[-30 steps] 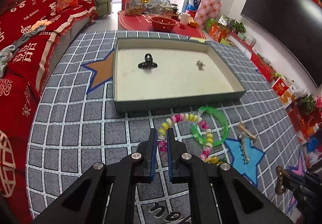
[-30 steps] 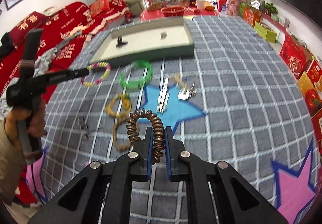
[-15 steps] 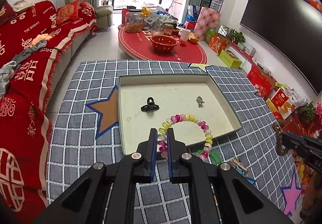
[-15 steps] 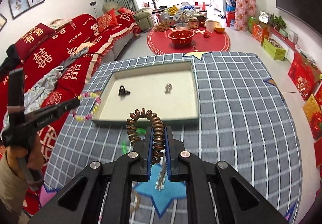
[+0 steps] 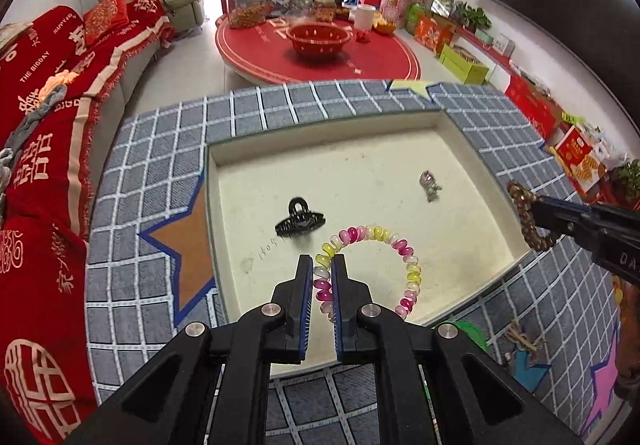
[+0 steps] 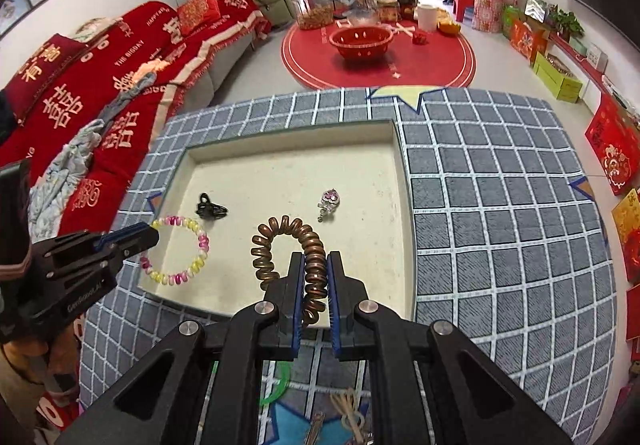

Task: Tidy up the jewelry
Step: 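Carry both bracelets into the tray and open both grippers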

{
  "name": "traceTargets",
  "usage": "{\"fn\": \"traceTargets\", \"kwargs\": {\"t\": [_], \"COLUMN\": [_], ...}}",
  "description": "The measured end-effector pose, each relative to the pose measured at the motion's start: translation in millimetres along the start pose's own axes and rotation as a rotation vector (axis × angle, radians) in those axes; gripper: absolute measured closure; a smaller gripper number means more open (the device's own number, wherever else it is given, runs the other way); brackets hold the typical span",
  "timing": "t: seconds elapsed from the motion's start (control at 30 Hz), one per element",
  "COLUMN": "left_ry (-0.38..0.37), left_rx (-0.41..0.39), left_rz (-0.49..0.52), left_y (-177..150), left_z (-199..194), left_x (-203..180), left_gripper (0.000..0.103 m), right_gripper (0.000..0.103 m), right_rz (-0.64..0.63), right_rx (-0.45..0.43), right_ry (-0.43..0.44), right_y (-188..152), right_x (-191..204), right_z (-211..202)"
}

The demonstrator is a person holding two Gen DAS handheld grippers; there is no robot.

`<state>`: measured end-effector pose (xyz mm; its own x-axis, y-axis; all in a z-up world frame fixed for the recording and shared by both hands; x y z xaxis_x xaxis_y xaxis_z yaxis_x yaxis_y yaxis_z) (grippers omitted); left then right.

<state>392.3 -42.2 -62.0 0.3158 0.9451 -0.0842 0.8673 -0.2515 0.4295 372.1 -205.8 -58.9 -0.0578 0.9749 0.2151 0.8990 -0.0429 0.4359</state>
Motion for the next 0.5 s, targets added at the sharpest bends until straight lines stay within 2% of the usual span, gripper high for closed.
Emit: {"fn": "traceTargets", "kwargs": {"t": [0.27,0.4,0.5], "left_ry": [0.036,0.075,0.098], "left_rx": [0.07,0.08,0.057], "left_rz": [-0.028,-0.052,-0.069], "left_y": [-6,-2,6], "left_z": [48,63,67], "left_x": [10,17,21], "left_gripper": [0.081,0.081,0.081], "right_gripper": [0.091,0.091,0.091], "right_rz": [0.029,0.025,0.036], "right_rx": [0.094,0.116,0.112], "right_ry": [-0.024,-0.061,-0.081], "right_y": [-9,-6,1], "right_x": [-10,-15,-21], "right_z": [57,74,81]}}
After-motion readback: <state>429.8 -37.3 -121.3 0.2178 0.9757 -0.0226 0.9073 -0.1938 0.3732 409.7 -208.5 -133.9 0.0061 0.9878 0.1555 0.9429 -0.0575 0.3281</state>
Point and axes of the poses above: each gripper's, at about its wrist camera, not at the fingertips, and z roughly the way its jaws point, x to its left, y to its top, the point moved 10 cm from there along z, roughly the way its jaws point, and after that the axes turned 5 degrees about x, right-handed, at the moved point
